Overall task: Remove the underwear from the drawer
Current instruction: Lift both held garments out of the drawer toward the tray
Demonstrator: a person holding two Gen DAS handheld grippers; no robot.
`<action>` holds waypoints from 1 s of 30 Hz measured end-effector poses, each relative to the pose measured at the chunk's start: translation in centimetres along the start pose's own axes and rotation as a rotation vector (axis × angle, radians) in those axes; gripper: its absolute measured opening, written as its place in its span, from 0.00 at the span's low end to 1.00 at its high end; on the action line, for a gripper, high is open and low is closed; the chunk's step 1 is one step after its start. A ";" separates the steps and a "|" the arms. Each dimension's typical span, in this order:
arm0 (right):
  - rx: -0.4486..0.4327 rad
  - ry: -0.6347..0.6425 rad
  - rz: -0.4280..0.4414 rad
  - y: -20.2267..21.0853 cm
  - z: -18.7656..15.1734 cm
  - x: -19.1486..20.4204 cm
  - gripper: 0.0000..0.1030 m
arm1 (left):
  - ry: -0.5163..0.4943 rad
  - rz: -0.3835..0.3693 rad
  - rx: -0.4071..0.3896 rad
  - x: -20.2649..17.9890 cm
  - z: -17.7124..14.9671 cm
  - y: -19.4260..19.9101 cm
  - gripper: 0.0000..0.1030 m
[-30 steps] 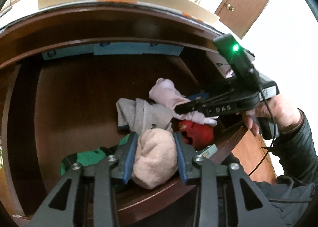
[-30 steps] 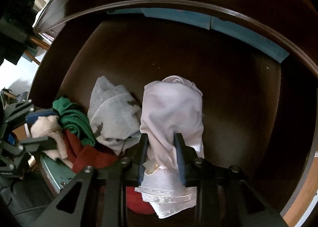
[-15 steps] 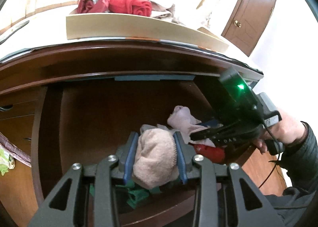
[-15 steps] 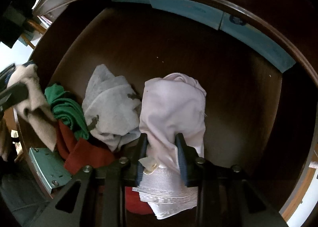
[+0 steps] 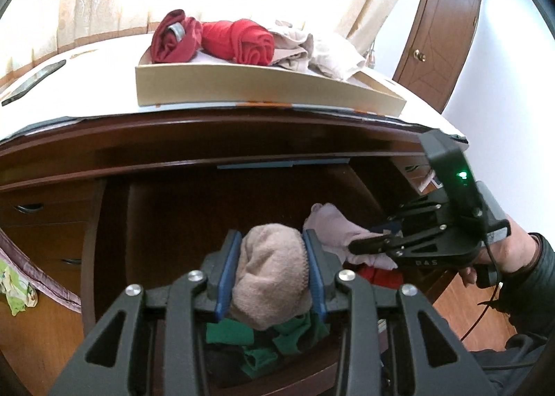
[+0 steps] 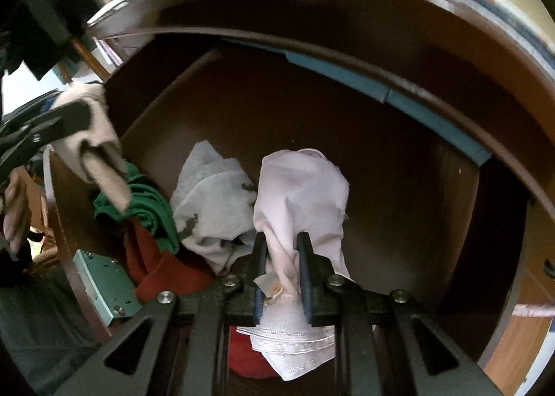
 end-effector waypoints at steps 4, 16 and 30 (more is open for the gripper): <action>-0.055 0.026 -0.024 1.1 0.2 0.6 0.18 | 0.004 0.002 -0.006 0.2 -0.3 0.2 0.34; -0.214 0.028 -0.047 4.6 -0.3 0.0 0.18 | -0.003 0.005 -0.042 0.0 -0.3 1.0 0.34; -0.342 0.069 -0.074 8.2 -1.0 -0.2 0.18 | -0.013 0.028 -0.103 -0.2 0.3 2.1 0.34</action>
Point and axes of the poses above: each gripper's, at about its wrist camera, not at the fingertips, and y roughly against the way its jaws point, x to its left, z to its top, the point moved 8 cm from there along -y, roughly the way its jaws point, and after that the axes turned 10 degrees about y, right-handed, at the moved point
